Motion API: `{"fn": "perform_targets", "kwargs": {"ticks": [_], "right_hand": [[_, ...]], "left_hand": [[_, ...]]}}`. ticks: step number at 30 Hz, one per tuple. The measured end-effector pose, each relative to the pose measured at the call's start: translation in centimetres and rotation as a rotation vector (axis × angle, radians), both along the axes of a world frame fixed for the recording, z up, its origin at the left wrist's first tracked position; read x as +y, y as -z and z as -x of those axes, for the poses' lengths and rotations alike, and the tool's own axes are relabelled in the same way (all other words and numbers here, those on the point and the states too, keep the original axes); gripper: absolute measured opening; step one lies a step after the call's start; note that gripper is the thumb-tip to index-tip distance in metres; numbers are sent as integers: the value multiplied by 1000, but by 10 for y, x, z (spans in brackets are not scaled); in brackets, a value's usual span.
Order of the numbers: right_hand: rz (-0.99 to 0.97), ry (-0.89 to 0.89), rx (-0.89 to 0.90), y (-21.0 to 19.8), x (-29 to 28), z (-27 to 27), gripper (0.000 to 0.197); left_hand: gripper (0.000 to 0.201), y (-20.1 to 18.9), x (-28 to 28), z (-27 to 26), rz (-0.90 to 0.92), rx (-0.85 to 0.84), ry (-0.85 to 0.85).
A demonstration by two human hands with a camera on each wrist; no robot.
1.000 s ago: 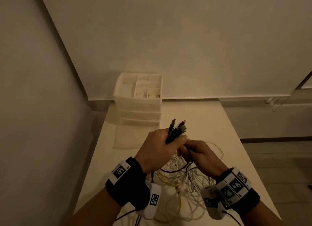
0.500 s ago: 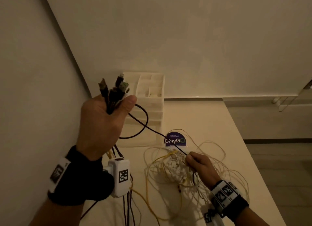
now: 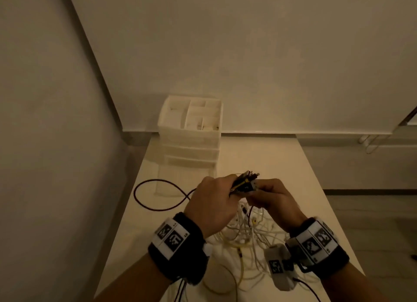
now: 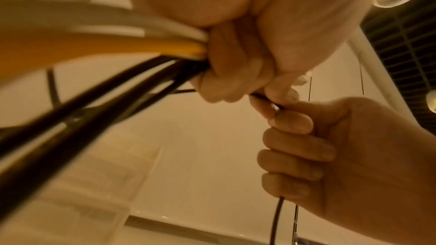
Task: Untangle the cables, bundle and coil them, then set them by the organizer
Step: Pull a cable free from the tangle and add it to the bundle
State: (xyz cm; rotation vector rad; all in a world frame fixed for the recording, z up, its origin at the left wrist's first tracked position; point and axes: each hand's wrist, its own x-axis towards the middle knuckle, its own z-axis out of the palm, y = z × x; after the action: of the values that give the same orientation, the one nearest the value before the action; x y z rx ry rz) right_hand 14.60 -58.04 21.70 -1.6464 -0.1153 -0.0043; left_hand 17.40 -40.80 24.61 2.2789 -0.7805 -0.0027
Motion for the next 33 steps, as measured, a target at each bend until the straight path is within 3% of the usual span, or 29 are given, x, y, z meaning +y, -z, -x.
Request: {"fn": "perform_targets", "kwargs": {"ticks": [3,8,15,21,25,28,33], "right_hand": [[-85,-32,16,-1,3,3,33],[-30,20,9,29,10,2,41],[-1,97,27,70,7,3,33],[233,151,-45,92,1,-9,35],[411,156,-134,103,-2,-8,20],[336,197,-101,112,-3,-9,21],[19,258,8,104,-13,-8,24]], "left_hand": [[13,1,-1,-6,63,-46,-43],[9,-13,11,-16,195,-114,-148],[13,-48,42,-20,436,-285,-332],[14,-55,55,-13,593,-363,-400],[24,-55,60,-11,683,-324,-490],[19,-55,51,0,683,-277,-433],[15,-54,46,-13,491,-255,-424]]}}
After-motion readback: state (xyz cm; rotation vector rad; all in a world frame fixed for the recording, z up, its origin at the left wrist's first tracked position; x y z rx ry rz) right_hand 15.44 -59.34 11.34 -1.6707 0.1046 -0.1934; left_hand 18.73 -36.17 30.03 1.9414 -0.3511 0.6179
